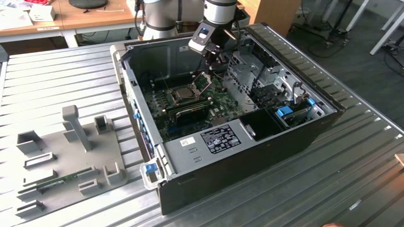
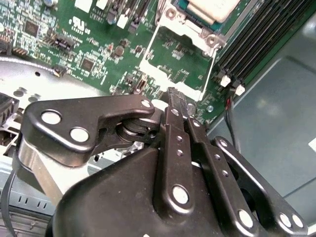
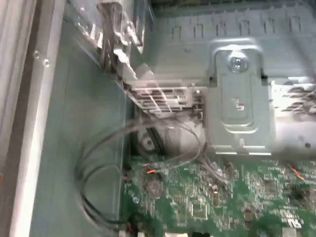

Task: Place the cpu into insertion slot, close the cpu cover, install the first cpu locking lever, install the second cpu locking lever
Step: 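Close the cpu cover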

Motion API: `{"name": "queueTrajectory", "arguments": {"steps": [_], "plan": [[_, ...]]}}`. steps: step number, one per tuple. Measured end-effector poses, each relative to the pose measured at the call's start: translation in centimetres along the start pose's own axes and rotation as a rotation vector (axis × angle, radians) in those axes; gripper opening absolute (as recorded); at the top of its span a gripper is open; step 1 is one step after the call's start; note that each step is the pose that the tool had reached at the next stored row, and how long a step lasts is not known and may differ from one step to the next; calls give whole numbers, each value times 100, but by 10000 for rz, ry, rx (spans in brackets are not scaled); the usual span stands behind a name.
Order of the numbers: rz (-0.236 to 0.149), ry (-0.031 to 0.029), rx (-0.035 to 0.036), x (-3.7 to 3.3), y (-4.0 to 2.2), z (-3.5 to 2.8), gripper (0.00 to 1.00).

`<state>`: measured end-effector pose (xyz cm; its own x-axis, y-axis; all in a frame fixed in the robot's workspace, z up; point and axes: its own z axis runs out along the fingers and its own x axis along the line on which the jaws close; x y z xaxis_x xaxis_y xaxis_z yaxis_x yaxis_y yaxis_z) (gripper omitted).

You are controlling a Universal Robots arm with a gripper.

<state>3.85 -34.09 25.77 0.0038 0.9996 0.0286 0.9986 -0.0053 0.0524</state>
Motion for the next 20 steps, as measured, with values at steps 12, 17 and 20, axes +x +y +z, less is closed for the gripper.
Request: {"name": "queueTrajectory", "arguments": {"steps": [12,17,20], "plan": [[1,1,1,-1,98,55,10],[1,0,1,-2,96,107,10],[1,0,2,-3,95,127,10]]}}
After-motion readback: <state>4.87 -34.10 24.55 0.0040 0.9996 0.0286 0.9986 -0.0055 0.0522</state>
